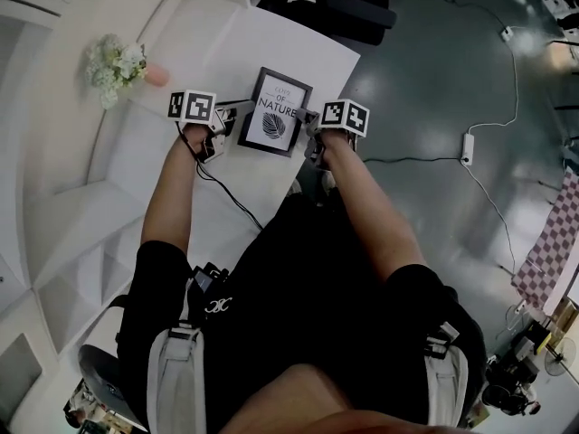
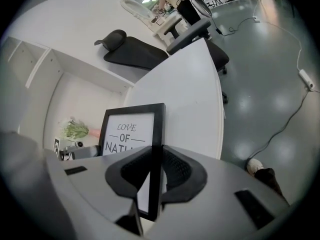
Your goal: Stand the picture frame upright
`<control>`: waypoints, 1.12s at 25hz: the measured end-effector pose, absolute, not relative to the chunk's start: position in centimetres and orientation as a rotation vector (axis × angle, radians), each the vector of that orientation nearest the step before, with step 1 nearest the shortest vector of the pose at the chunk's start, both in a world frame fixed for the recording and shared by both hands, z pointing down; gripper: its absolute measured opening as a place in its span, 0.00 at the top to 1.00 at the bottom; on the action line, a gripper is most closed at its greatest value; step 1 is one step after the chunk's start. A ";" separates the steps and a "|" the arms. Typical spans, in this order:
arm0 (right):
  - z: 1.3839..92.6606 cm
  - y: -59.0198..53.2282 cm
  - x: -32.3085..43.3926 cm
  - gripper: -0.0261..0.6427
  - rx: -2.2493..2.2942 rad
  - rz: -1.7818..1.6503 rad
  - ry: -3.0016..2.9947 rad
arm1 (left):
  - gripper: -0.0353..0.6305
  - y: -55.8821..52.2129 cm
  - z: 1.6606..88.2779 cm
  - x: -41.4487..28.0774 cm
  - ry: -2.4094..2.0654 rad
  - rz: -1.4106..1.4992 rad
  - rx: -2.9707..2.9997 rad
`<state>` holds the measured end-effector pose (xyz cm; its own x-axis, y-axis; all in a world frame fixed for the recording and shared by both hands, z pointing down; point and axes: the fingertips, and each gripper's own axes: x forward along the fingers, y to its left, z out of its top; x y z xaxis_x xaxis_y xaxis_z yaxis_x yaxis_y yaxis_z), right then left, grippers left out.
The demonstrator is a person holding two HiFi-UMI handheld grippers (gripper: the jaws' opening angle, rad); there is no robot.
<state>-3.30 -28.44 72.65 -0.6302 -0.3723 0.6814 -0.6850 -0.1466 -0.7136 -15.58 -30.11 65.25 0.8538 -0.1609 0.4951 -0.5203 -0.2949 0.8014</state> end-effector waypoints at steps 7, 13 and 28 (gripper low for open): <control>64.9 -31.1 -1.2 0.86 1.237 1.479 -2.226 | 0.83 -29.4 58.5 -13.8 -0.639 0.335 2.131; 54.7 -33.2 0.8 0.86 1.162 1.123 -2.573 | 0.83 -28.0 49.1 -11.1 -0.904 0.220 2.399; 38.6 -30.9 3.4 0.86 1.039 0.227 -2.981 | 0.83 -21.8 38.3 -7.0 -1.603 0.257 2.681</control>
<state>3.37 -30.91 38.60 -0.7842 -0.6200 0.0247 -0.6166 0.7742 -0.1429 -6.98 -21.78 38.26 0.4635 -0.8743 0.1441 -0.8756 -0.4769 -0.0771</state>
